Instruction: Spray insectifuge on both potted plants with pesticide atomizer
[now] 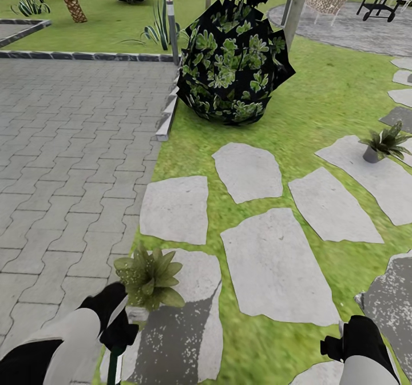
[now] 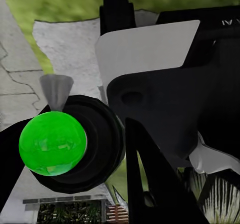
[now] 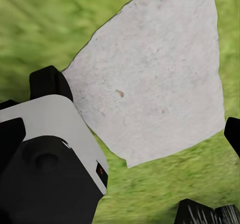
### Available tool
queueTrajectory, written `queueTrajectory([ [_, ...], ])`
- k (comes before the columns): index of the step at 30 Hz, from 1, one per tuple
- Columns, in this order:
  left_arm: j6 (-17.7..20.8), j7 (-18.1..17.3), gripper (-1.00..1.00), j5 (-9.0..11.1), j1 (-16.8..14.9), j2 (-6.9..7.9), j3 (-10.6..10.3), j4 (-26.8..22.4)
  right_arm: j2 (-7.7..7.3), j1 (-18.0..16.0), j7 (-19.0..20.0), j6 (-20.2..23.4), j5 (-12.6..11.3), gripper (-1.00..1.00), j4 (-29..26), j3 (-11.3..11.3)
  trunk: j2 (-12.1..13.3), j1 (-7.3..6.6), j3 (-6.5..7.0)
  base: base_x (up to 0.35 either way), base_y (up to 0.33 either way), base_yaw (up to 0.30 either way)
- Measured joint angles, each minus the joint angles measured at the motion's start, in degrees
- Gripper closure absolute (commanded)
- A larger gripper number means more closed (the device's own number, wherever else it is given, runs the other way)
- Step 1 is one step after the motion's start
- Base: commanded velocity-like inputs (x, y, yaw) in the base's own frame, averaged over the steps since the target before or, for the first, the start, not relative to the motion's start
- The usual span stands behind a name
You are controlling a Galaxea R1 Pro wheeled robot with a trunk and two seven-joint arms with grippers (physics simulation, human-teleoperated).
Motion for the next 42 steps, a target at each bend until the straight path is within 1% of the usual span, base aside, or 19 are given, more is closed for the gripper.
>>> queueTrajectory([
  [3,-0.04,0.0,1.0,-0.07,0.76,0.13,0.02,-0.25,-0.02,0.0,0.0,-0.01,0.0,-1.0,0.0,-0.02,0.0,0.0,0.0,0.0,0.0,0.0],
  [5,-0.04,-0.01,1.0,-0.04,3.24,0.18,0.04,-0.34,0.0,0.0,0.0,-0.04,0.0,-1.0,0.0,-0.01,0.0,0.0,0.0,0.0,0.0,0.0],
  [8,-0.05,-0.08,1.0,-0.02,4.77,0.34,0.03,-0.25,-0.02,-0.01,-0.01,-0.04,0.0,-1.0,0.0,-0.02,0.0,0.0,0.0,0.0,0.0,0.0],
  [9,-0.05,-0.08,1.0,-0.05,5.32,0.46,0.02,-0.23,-0.01,-0.01,-0.05,-0.04,0.0,-1.0,0.0,-0.01,0.0,0.0,0.0,0.0,0.0,0.0],
  [11,-0.07,-0.07,1.0,-0.25,6.11,1.25,-0.07,-0.22,0.0,-0.02,-0.08,-0.05,0.0,-1.0,0.0,0.03,0.0,0.0,0.0,0.0,0.0,0.0],
  [13,-0.06,-0.07,1.0,-0.17,6.31,1.98,-0.03,-0.22,0.0,0.01,-0.08,-0.05,0.0,-1.0,0.06,0.03,0.0,0.0,0.0,0.0,0.0,0.0],
  [16,-0.04,-0.09,1.0,0.02,6.38,2.28,0.05,-0.34,0.0,-0.01,-0.09,-0.05,0.0,-1.0,0.08,0.05,0.0,0.0,0.0,0.0,0.0,0.0],
  [23,-0.05,0.12,1.0,0.13,6.33,2.2,0.28,-0.56,0.0,0.02,-0.23,-0.05,0.0,-1.0,0.09,0.05,0.0,0.0,-0.12,0.0,0.0,0.012],
  [33,-0.05,-0.17,1.0,0.68,6.33,1.86,0.98,-0.83,0.01,-0.01,-0.27,-0.05,0.01,-1.0,0.09,0.05,0.0,0.0,-0.78,-0.002,-0.002,0.129],
  [42,-0.08,-0.14,1.0,0.82,6.07,1.86,1.08,-0.91,0.01,0.01,-0.15,-0.03,0.0,-1.0,0.02,0.04,0.0,0.03,-0.84,-0.2,-0.149,0.007],
])
